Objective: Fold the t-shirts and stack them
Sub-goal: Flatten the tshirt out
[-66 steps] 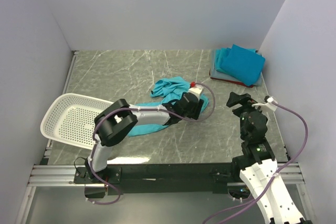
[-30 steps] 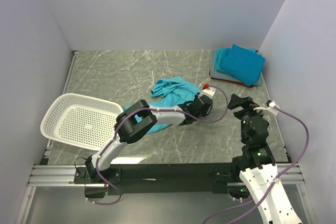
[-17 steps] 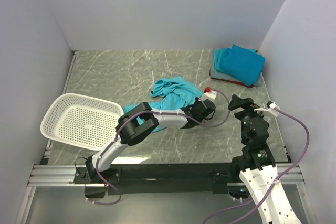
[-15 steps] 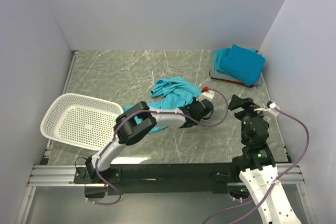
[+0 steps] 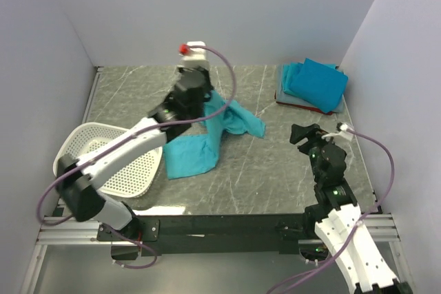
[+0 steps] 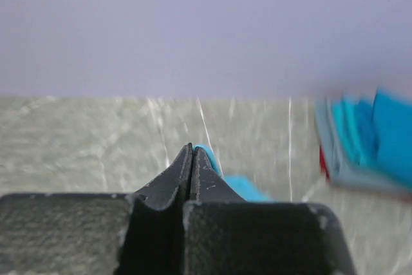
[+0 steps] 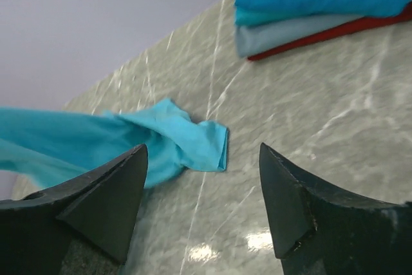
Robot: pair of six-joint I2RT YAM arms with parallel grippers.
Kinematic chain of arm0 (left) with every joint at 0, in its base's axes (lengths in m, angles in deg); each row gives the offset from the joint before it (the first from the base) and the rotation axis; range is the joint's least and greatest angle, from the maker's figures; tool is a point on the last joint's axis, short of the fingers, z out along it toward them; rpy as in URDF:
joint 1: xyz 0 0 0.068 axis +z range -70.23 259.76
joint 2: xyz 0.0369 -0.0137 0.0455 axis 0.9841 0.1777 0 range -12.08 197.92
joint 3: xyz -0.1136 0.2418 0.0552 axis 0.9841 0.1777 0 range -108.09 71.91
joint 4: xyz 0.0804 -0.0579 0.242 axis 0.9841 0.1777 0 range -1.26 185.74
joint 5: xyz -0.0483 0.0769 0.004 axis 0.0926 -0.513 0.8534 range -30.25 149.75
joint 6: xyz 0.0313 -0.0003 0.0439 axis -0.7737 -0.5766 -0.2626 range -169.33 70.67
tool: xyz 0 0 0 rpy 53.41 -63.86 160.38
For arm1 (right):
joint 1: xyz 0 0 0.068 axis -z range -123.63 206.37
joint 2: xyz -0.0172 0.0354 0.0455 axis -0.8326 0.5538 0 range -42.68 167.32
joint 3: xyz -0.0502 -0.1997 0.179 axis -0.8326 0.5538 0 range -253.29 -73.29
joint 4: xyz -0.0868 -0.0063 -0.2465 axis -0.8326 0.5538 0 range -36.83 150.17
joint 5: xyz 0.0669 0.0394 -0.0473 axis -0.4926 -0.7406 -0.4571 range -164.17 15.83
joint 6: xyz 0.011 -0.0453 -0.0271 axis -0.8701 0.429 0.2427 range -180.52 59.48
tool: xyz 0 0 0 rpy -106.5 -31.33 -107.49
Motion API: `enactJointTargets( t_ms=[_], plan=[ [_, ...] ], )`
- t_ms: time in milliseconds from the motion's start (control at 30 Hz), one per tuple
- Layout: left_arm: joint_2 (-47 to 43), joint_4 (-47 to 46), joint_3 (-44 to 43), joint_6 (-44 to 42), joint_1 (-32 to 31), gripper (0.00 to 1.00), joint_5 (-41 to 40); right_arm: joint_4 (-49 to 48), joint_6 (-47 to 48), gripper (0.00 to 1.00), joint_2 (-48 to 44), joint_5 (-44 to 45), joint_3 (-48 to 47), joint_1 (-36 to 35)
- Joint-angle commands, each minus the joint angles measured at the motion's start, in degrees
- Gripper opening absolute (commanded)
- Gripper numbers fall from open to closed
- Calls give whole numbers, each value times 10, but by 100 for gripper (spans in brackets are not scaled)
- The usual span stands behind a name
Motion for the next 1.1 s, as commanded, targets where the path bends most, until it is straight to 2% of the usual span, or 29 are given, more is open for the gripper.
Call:
enactJointTargets(
  t_ms=[0, 167, 300, 433, 633, 767, 1067],
  plan=[
    [-44, -16, 26, -25, 16, 0, -22, -75, -1, 75, 59, -81, 0, -8],
    [-91, -12, 57, -23, 44, 0, -20, -135, -7, 74, 156, -93, -2, -68],
    [-112, -12, 77, -15, 62, 0, -6, -180, -15, 73, 214, -83, -10, -151],
    [-124, -10, 84, -14, 71, 0, 6, -243, -17, 73, 286, -71, -27, -265],
    [-136, -2, 91, -9, 82, 0, 17, -286, -24, 75, 466, -61, -94, -376],
    [-155, -2, 104, -5, 87, 0, 22, -280, -18, 75, 548, -49, -155, -408],
    [-191, -3, 133, -8, 99, 0, 47, -252, -23, 74, 679, -34, -255, -413]
  ],
)
